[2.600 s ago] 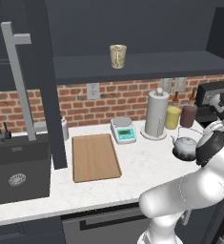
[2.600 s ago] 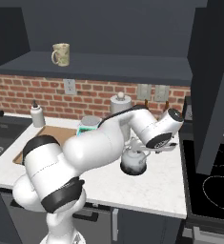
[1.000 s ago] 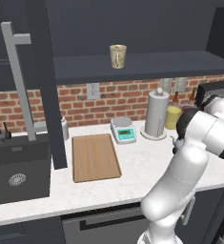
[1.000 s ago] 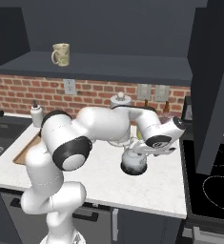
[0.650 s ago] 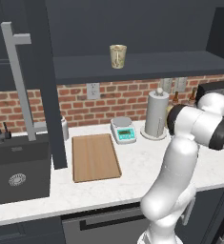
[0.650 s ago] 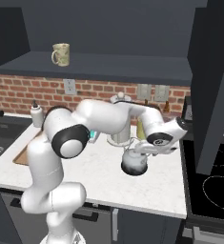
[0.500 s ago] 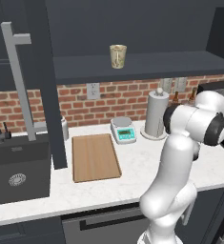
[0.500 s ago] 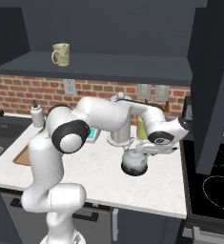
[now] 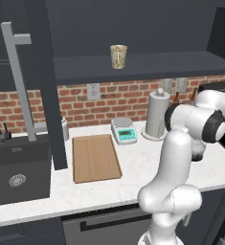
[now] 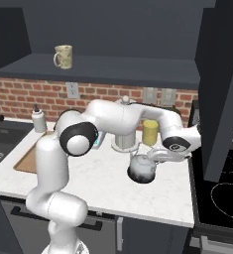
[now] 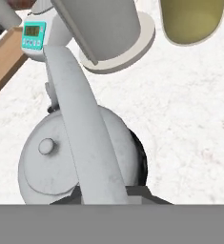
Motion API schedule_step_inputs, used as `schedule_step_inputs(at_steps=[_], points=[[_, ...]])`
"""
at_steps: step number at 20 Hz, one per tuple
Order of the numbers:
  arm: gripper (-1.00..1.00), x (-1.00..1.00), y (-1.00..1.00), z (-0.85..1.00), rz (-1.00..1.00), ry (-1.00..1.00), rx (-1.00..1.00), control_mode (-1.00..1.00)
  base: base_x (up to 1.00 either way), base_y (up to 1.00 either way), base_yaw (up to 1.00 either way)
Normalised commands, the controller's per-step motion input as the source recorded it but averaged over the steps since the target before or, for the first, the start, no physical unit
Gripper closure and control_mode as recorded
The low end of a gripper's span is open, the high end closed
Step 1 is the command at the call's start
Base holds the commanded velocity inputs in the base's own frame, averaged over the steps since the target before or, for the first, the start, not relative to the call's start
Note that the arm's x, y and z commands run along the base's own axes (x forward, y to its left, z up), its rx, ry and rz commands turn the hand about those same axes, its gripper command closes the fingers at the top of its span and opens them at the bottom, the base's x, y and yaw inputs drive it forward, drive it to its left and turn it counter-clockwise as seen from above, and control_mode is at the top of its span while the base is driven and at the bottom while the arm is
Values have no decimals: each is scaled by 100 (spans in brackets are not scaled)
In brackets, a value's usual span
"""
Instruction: Pick the kettle from the counter and place it on the tray. Then pick the mug from the cabinet and place it on the tray. Then close the cabinet doors.
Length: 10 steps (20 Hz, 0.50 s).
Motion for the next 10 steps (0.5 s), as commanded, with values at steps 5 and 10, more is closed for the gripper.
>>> schedule_step_inputs(at_steps=[5, 10], points=[[100, -27, 41, 24, 0, -14, 0, -100, 0, 0, 0], [100, -7, 71, 23, 0, -18, 0, -100, 0, 0, 0]])
